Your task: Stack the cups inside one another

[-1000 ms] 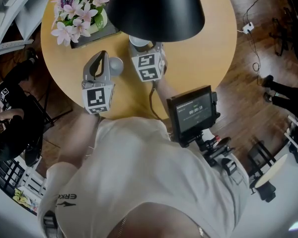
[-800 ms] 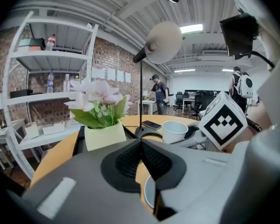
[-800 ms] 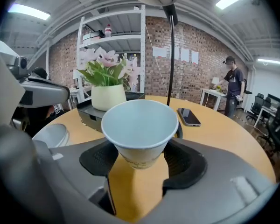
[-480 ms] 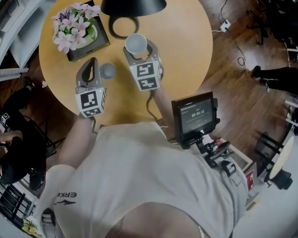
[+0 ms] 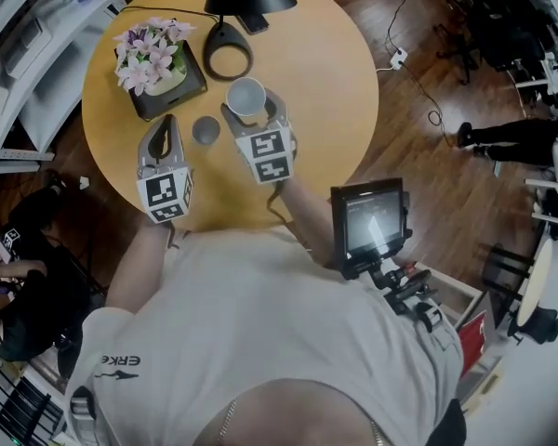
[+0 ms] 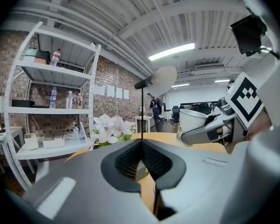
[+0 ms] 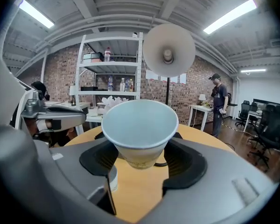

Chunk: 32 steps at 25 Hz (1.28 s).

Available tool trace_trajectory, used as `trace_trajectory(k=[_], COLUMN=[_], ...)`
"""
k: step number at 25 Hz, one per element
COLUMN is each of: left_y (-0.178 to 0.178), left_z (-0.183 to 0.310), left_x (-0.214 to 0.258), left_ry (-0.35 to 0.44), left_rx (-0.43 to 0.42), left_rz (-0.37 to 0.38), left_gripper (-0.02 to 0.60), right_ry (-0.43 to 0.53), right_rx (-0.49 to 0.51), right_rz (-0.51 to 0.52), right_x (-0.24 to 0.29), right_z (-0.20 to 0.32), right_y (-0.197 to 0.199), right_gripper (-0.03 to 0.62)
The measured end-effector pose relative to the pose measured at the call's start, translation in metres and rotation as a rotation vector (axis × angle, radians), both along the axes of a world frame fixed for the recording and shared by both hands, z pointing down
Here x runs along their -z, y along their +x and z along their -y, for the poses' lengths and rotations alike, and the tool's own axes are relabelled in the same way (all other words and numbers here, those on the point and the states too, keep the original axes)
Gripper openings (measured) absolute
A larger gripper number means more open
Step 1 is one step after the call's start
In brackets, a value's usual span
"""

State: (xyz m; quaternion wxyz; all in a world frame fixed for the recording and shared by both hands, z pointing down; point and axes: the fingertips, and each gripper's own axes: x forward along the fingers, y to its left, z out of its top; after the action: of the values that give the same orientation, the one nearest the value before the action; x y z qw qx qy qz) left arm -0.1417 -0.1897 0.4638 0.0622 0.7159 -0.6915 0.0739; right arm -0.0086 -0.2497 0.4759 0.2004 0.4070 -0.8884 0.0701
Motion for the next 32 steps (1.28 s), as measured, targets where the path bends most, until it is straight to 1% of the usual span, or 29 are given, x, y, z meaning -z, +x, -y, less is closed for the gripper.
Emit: trace_trajectory(k=[5, 14, 23, 32], left_y=[-0.018, -0.041, -0.048, -0.047], left_z=[-0.015, -0.024, -0.019, -0.016], left_x=[0.004, 0.000, -0.010, -0.031], left_ry=[0.009, 0.012, -0.011, -0.067], left_rx=[-0.001, -0.030, -0.067, -0.089], left_rz=[-0.007, -0.016, -0.027, -0.027], left_gripper=[0.002, 0.002, 0.002, 0.002], right_ry=[0.002, -0.013, -0.050, -0.114], right_rx=[0.026, 0.041, 0.009, 0.009], right_rz=[-0.006, -0.023, -0.047, -0.066], right_x=[0.004, -0.007, -0.024, -0.058], right_z=[-0.026, -0.051, -0.055, -0.061], right_y=[-0.023, -0.059, -0.063, -0.065], right_gripper=[0.321, 0.321, 0.321, 0.321])
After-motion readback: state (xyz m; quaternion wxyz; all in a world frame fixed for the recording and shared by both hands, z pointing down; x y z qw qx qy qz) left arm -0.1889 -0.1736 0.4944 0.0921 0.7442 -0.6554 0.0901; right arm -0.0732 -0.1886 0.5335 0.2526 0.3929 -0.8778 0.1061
